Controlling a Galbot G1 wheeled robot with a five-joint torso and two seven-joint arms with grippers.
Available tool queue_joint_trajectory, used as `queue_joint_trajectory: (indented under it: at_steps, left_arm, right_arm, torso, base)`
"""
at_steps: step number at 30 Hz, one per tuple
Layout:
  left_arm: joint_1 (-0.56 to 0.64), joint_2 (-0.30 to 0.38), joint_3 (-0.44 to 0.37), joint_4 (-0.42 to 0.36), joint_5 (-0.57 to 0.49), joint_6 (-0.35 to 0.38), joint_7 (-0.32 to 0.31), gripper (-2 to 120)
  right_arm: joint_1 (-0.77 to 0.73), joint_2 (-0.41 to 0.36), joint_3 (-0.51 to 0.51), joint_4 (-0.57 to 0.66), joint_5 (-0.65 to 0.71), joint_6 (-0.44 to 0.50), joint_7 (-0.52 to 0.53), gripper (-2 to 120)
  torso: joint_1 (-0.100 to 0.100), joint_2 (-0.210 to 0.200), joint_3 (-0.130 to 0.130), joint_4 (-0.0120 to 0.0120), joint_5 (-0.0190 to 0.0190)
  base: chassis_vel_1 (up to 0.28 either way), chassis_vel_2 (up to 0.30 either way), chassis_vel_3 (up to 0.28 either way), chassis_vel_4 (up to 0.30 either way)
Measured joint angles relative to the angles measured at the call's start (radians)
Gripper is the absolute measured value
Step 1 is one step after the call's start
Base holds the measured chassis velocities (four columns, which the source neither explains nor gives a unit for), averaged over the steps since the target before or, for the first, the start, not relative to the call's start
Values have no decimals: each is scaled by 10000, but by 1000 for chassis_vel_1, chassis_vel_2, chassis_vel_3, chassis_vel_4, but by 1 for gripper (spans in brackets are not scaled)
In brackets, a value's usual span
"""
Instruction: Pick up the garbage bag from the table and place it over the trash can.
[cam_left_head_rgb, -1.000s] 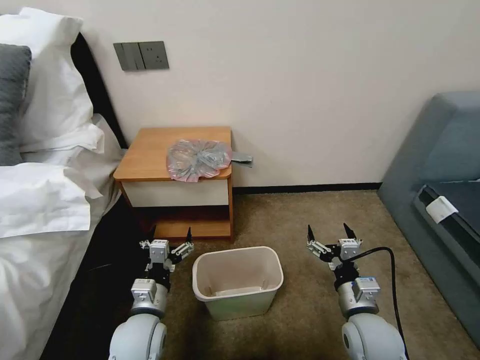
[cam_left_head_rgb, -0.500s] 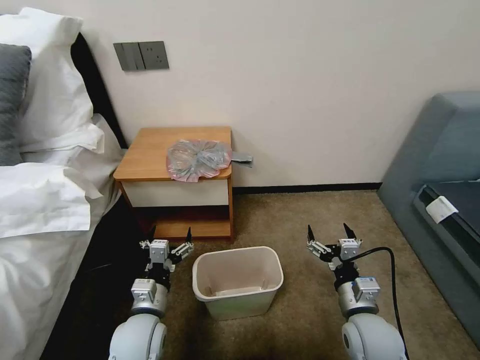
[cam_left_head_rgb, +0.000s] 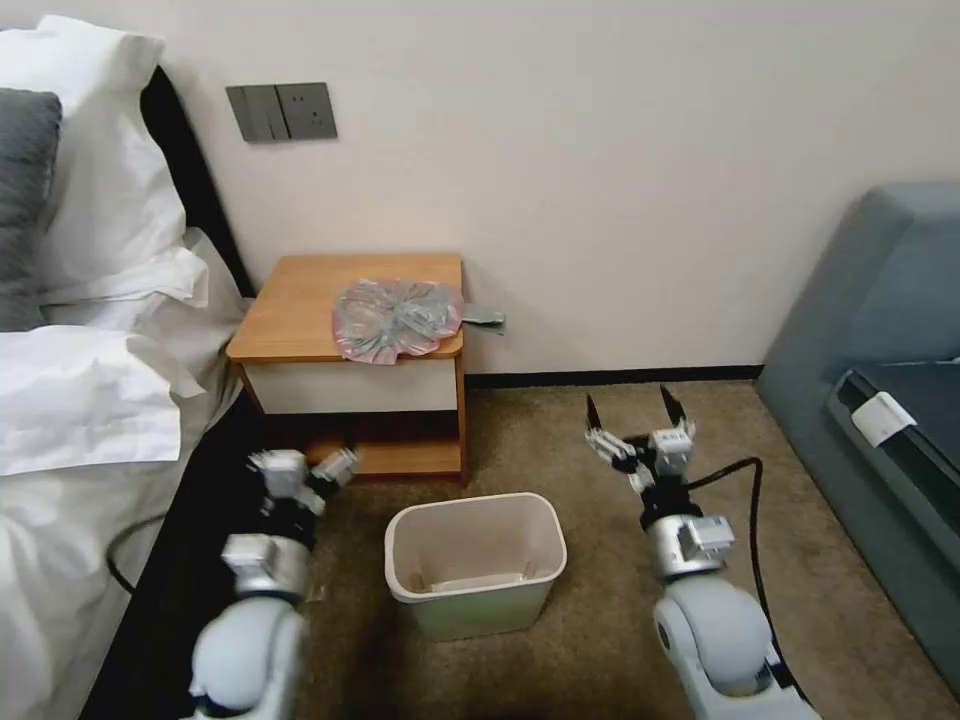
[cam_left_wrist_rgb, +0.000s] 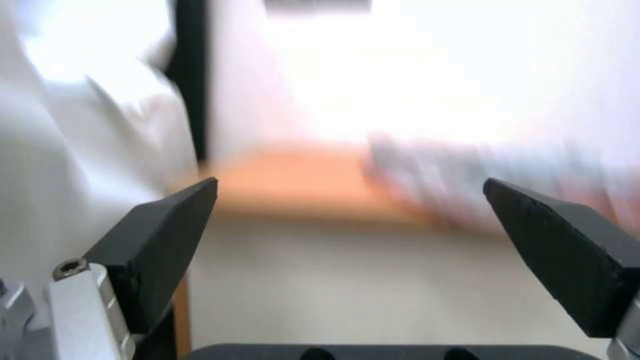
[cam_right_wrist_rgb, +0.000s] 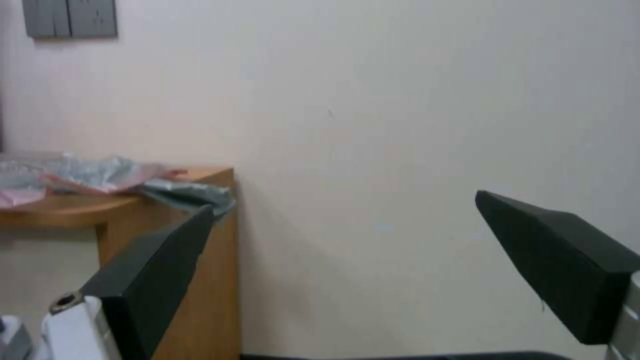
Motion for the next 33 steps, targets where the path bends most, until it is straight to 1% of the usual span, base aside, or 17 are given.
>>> queue_joint_trajectory:
  at_steps: [1, 2, 4, 5, 6, 13, 17, 20, 21, 22, 23, 25, 26, 27, 29, 31, 33]
  left_arm:
    - [0, 0, 0, 0, 0, 0, 0, 99]
    - [-178, 78, -174, 39, -324, -152, 76, 99]
    - [-195, 89, -156, 46, -566, -131, 206, 99]
    - [-193, 91, -127, 47, -710, -72, 282, 99]
    - [-174, 97, -96, 47, -786, -23, 324, 99]
    - [59, 132, 68, 32, -839, 150, 372, 99]
    - [207, 137, 163, 40, -724, 256, 382, 99]
    - [307, 151, 232, 69, -582, 283, 378, 99]
    - [343, 151, 250, 69, -524, 286, 372, 99]
    - [343, 151, 250, 69, -524, 286, 372, 99]
    - [381, 141, 258, 69, -460, 287, 365, 99]
    - [407, 127, 258, 68, -418, 286, 357, 99]
    - [432, 117, 253, 67, -387, 286, 349, 99]
    - [432, 117, 253, 67, -387, 286, 349, 99]
    - [502, 58, 225, 76, -300, 263, 332, 99]
    - [507, 21, 222, 94, -275, 250, 328, 99]
    - [504, -53, 218, 142, -232, 234, 320, 99]
  right_arm:
    - [0, 0, 0, 0, 0, 0, 0, 100]
    - [22, -1, -17, 1, 3, 7, -5, 100]
    - [43, -1, -25, 4, 4, 7, -7, 100]
    - [52, -3, -25, 14, 9, 7, -7, 100]
    - [57, -14, -22, 17, 11, 5, -7, 100]
    - [128, -94, 1, 15, 35, -9, 69, 100]
    - [438, -330, -100, -178, 240, 180, 87, 100]
    - [995, -788, -277, -531, 210, 426, -184, 100]
    - [1347, -1087, -430, -740, 97, 485, -282, 100]
    - [1347, -1087, -430, -740, 97, 485, -282, 100]
    - [1862, -1523, -735, -1062, -75, 541, -370, 100]
    - [2218, -1822, -953, -1292, -210, 557, -420, 100]
    - [2634, -2166, -1217, -1564, -358, 570, -486, 100]
    - [2634, -2166, -1217, -1564, -358, 570, -486, 100]
    - [3738, -2928, -1966, -2419, -823, 652, -701, 100]
    - [4104, -3120, -2213, -2717, -980, 674, -788, 100]
    - [4878, -3380, -2739, -3313, -1311, 709, -975, 100]
  torso:
    - [0, 0, 0, 0, 0]
    - [0, 0, -1, -2, 5]
    - [0, 0, 0, 0, 2]
    - [0, 0, 0, 1, -7]
    - [0, 0, 0, 1, 3]
    - [0, 0, 0, 1, 0]
    - [0, 0, 0, 0, 1]
    - [0, 0, 0, 0, 2]
    - [0, -1, 0, 0, 1]
    - [0, -1, 0, 0, 1]
    - [0, 0, 0, 2, 3]
    - [0, 0, 0, 4, 4]
    - [0, 0, 0, 1, 3]
    - [0, 0, 0, 1, 3]
    - [0, 0, 0, 1, 4]
    - [0, 0, 1, 2, 2]
    - [0, -1, 1, 0, 3]
  base:
    - [0, 0, 0, 0]
    - [0, 0, 0, 0]
    - [0, 0, 0, 0]
    - [0, 0, 0, 0]
    - [0, 0, 0, 0]
    - [0, 0, 0, 0]
    - [0, 0, 0, 0]
    - [0, 0, 0, 0]
    - [0, 0, 0, 0]
    - [0, 0, 0, 0]
    - [0, 0, 0, 0]
    - [0, 0, 0, 0]
    - [0, 0, 0, 0]
    - [0, 0, 0, 0]
    - [0, 0, 0, 0]
    - [0, 0, 0, 0]
    - [0, 0, 0, 0]
